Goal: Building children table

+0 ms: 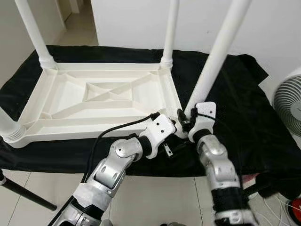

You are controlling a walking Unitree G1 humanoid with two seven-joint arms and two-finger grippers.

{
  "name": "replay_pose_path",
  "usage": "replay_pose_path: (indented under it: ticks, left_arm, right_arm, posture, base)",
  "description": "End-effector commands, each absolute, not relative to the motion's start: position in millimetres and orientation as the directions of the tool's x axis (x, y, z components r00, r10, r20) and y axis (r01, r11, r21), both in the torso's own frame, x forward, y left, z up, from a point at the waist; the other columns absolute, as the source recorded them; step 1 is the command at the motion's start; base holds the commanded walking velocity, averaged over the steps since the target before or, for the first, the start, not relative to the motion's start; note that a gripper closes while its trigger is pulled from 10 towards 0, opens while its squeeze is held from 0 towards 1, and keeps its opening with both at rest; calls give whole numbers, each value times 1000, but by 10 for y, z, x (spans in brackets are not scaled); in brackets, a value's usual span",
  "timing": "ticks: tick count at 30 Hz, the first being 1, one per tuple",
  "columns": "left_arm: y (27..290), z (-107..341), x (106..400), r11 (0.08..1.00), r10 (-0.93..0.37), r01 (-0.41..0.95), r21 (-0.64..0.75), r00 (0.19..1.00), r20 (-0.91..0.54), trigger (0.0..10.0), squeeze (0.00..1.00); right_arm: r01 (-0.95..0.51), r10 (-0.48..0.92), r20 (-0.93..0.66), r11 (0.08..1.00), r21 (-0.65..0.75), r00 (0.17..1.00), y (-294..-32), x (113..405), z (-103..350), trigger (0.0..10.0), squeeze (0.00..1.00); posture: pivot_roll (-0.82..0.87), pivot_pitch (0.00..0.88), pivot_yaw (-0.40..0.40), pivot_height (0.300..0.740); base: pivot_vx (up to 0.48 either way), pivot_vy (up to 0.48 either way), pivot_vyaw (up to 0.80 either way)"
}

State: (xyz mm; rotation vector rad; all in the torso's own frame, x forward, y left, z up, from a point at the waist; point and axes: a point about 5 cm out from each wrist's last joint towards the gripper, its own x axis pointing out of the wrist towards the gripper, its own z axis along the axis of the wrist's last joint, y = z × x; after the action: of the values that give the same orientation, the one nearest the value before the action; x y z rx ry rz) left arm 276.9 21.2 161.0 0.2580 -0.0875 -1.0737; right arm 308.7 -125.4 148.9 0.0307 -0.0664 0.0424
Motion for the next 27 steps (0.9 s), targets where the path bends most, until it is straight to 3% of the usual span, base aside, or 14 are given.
replay_pose_path:
  ticks: [1, 13, 14, 18, 20, 27]
  left_arm:
    - [213, 1590, 2781, 475, -861, 842, 255, 505, -64, 10000, 0]
    - [238, 1598, 2799, 477, -859, 840, 258, 508, -64, 10000, 0]
    - [236, 1603, 2803, 478, -859, 840, 258, 508, -62, 10000, 0]
    - [233, 1610, 2807, 479, -859, 839, 257, 509, -60, 10000, 0]
    - [227, 1606, 2795, 473, -862, 843, 257, 503, -61, 10000, 0]
    - [222, 1618, 2811, 471, -863, 842, 262, 501, -60, 10000, 0]
  right_arm:
    - [7, -8, 17, 998, 62, 1000, -1237, 3036, 1412, 10000, 0]
    - [53, -53, 2, 998, 20, 999, -1278, 3000, 1473, 10000, 16]
    - [45, -45, 9, 999, 25, 999, -1281, 2994, 1486, 10000, 1000]
    - [24, -25, 24, 999, 39, 999, -1290, 2992, 1508, 10000, 1000]
    - [-146, 139, 80, 984, 98, 987, -1295, 2993, 1621, 10000, 1000]
    - [-318, 317, 60, 948, 1, 947, -1355, 2967, 1523, 10000, 1000]
  posture:
    - [-131, 69, -4, 740]
    - [-131, 67, -2, 740]
    - [-131, 67, -2, 740]
    - [-131, 67, -2, 740]
    - [-139, 68, 2, 740]
    - [-138, 63, 3, 740]
  base:
    - [0, 0, 0]
    - [0, 0, 0]
    - [0, 0, 0]
    - [0, 0, 0]
    - [0, 0, 0]
    - [0, 0, 0]
